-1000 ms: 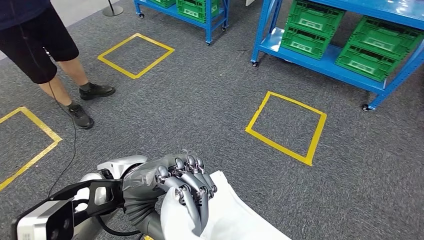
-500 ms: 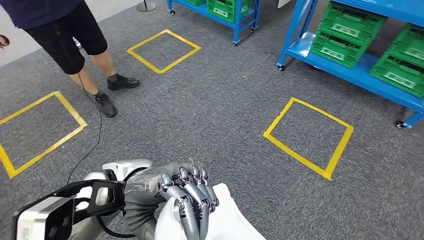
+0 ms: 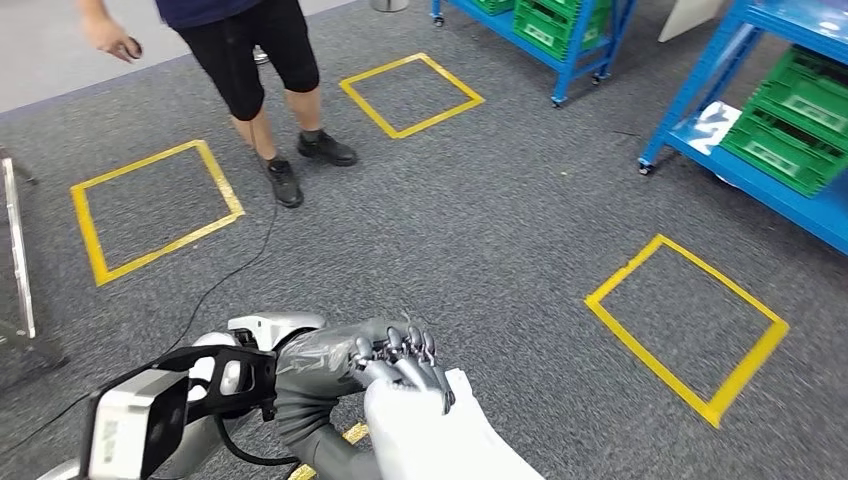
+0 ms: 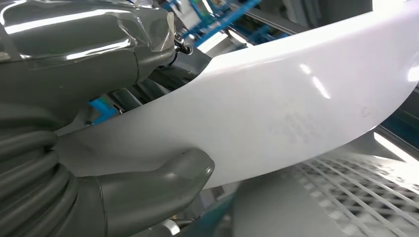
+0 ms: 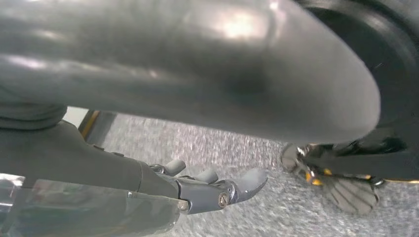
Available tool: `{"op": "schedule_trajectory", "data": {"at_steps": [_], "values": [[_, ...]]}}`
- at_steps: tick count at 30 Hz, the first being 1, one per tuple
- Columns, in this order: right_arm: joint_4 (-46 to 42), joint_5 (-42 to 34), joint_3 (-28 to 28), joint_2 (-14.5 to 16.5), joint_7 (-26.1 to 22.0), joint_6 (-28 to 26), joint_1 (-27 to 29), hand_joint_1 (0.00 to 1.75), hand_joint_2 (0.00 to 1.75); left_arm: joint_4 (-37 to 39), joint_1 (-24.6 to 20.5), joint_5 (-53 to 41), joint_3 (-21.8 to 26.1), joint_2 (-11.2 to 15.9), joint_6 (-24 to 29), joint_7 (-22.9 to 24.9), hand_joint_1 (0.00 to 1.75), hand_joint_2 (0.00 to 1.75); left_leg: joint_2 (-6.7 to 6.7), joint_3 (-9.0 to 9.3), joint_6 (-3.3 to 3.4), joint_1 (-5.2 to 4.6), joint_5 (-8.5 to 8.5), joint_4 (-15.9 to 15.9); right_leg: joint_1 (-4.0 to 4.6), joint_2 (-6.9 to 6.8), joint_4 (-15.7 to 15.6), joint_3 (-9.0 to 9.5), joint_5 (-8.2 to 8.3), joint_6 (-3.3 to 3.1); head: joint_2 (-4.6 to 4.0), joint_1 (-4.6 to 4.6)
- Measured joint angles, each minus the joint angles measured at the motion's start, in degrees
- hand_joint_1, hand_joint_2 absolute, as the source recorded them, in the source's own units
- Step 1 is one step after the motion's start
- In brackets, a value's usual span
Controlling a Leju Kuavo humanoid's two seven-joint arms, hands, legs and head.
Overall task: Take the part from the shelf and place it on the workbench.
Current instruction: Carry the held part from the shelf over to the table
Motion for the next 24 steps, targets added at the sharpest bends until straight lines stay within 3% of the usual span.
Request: {"op": "schedule_trajectory", "data": {"at_steps": [1,3,5,6,8,10,12,13,14,15,17,19,21,22,24], "values": [[0.3,0.1,0.5,0.0,-0.1,-0.3,-0.2,0.0,0.0,0.6,0.0,0.0,0.0,-0.1,0.4,0.2,1.75,1.75,-0.78,-0.1,-0.25,-0.05,-0.16,0.3,-0.16,1.33,-4.0,1.63,1.79,0.36,0.0,0.02],[1.0,0.3,1.2,0.0,-0.5,-1.0,-0.6,0.0,0.0,1.8,-0.1,0.1,0.0,-0.3,1.0,0.6,1.75,1.75,-2.02,-0.48,-0.83,-0.15,-0.49,0.9,-0.31,3.12,-8.7,3.73,3.86,-0.1,0.0,0.02],[1.5,0.5,1.8,0.2,-0.8,-1.7,-1.1,0.0,0.0,2.8,-0.2,0.8,0.0,-0.4,1.2,1.1,1.75,1.75,-3.0,-0.86,-1.35,-0.06,-0.54,1.1,-0.07,2.52,-9.1,4.07,4.22,-1.22,0.0,0.02],[1.6,0.6,2.1,0.3,-1.1,-2.0,-1.3,0.0,0.0,3.2,-0.2,1.3,0.0,-0.4,1.1,1.2,1.75,1.75,-2.66,-1.06,-1.58,-0.01,-0.63,1.3,-0.02,1.97,-9.2,4.14,4.28,-1.55,0.0,0.02],[1.8,0.6,2.6,0.5,-1.7,-2.3,-1.6,0.0,0.0,3.8,-0.5,2.3,0.0,-0.4,0.6,1.4,1.75,1.75,0.35,-2.36,-2.12,-0.06,-2.1,3.9,-0.03,0.74,-9.3,4.39,4.23,-2.22,0.0,-0.32],[2.1,0.2,2.8,0.6,-2.2,-2.4,-1.6,0.0,0.0,4.1,-0.8,2.9,-0.1,-0.4,0.1,1.5,1.75,1.75,3.79,-5.79,-2.56,0.08,-5.41,10.8,0.25,-0.67,-9.3,4.64,3.92,-2.78,0.0,-0.67],[2.4,-0.9,2.6,0.6,-2.0,-2.7,-1.5,0.0,0.0,4.4,-0.9,3.0,-0.3,-0.3,-0.3,1.6,1.75,1.75,4.6,-9.42,-2.75,0.44,-7.61,17.4,0.58,-2.32,-9.3,4.77,3.66,-3.12,0.0,-0.68],[2.5,-1.7,2.5,0.5,-1.7,-2.9,-1.5,0.0,0.0,4.5,-0.9,3.0,-0.5,-0.3,-0.4,1.6,1.75,1.75,4.73,-9.95,-2.74,0.54,-7.28,18.1,0.7,-3.13,-9.3,4.84,3.53,-3.19,0.0,-0.7],[2.6,-2.4,2.2,0.6,-1.3,-3.2,-1.6,0.0,0.0,4.6,-0.9,3.0,-0.6,-0.3,-0.5,1.5,1.75,1.75,4.95,-9.27,-2.63,0.56,-5.99,16.4,0.81,-3.89,-9.3,4.96,3.39,-3.23,0.0,-0.69],[2.7,-3.1,1.9,0.6,-1.0,-3.5,-1.6,0.0,0.0,4.6,-0.9,3.0,-0.8,-0.3,-0.7,1.3,1.75,1.75,5.57,-7.43,-2.36,0.48,-4.09,12.8,0.9,-4.57,-9.3,5.16,3.23,-3.22,0.0,-0.69],[2.8,-4.0,1.1,0.7,-0.5,-3.7,-1.7,0.0,0.0,4.5,-1.0,3.3,-1.0,-0.4,-1.2,0.9,1.75,1.75,8.65,-3.27,-1.58,-0.28,-1.52,5.0,1.13,-5.76,-9.3,5.62,2.84,-2.96,0.0,-0.66],[3.1,-4.6,0.5,0.7,-0.3,-3.9,-1.6,0.0,0.0,4.4,-1.2,4.0,-1.1,-0.4,-1.6,0.6,1.75,1.75,10.25,-1.66,-1.03,-1.07,-1.18,2.0,1.27,-6.98,-9.4,5.92,2.49,-2.48,0.0,-0.65],[3.2,-4.8,0.0,0.5,-0.2,-4.0,-1.6,0.0,0.0,4.3,-1.2,4.8,-1.2,-0.5,-2.0,0.4,1.75,1.75,8.65,-1.4,-0.68,-1.05,-0.96,1.5,1.23,-8.13,-9.5,6.22,2.19,-1.98,0.0,-0.68],[3.3,-4.8,-0.2,0.4,0.0,-4.0,-1.5,0.0,0.0,4.2,-1.2,5.2,-1.3,-0.6,-2.1,0.4,1.75,1.75,7.86,-0.98,-0.42,-0.87,-0.71,1.0,1.13,-7.6,-9.2,6.29,1.85,-1.79,0.0,-0.64],[3.5,-4.7,-0.3,0.2,0.2,-4.0,-1.3,0.0,0.0,4.0,-1.4,5.5,-1.4,-0.9,-2.2,0.5,1.75,1.75,6.24,-0.08,0.1,-0.43,-0.18,0.1,0.92,-4.51,-5.4,4.7,-0.02,-1.78,0.0,-0.47]]}}
